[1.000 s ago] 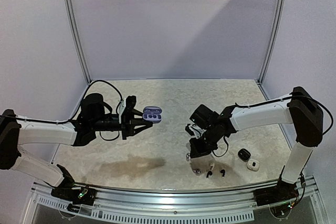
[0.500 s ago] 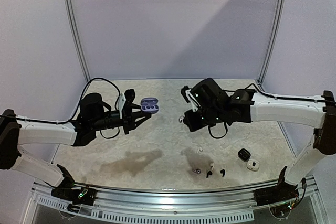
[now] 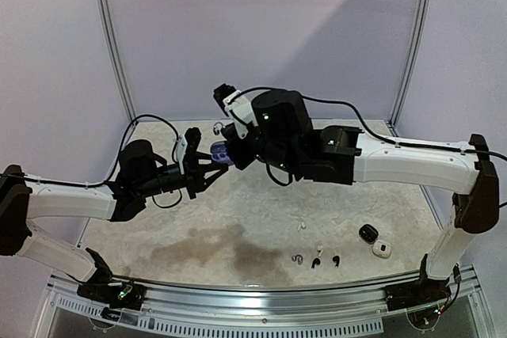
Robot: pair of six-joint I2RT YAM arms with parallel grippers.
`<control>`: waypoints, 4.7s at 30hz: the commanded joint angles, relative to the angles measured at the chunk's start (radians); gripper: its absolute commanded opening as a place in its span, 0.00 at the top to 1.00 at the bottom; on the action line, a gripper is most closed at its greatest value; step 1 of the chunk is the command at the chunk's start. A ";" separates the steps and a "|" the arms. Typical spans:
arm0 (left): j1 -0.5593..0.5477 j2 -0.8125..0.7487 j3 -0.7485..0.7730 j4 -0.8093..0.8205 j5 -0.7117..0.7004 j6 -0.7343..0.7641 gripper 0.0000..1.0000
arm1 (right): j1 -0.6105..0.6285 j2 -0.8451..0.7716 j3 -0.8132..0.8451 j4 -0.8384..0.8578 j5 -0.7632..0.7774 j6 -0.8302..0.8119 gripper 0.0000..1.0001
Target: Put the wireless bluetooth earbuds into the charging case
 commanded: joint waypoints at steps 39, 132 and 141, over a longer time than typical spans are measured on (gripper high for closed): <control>-0.018 0.000 0.008 0.036 -0.049 -0.042 1.00 | 0.022 0.143 0.017 -0.068 0.040 -0.193 0.93; -0.018 0.004 0.035 -0.095 0.283 0.122 1.00 | -0.051 -0.065 -0.110 -0.148 -0.475 -0.462 0.81; -0.019 0.005 0.038 -0.105 0.292 0.123 1.00 | -0.052 -0.073 -0.109 -0.126 -0.467 -0.471 0.80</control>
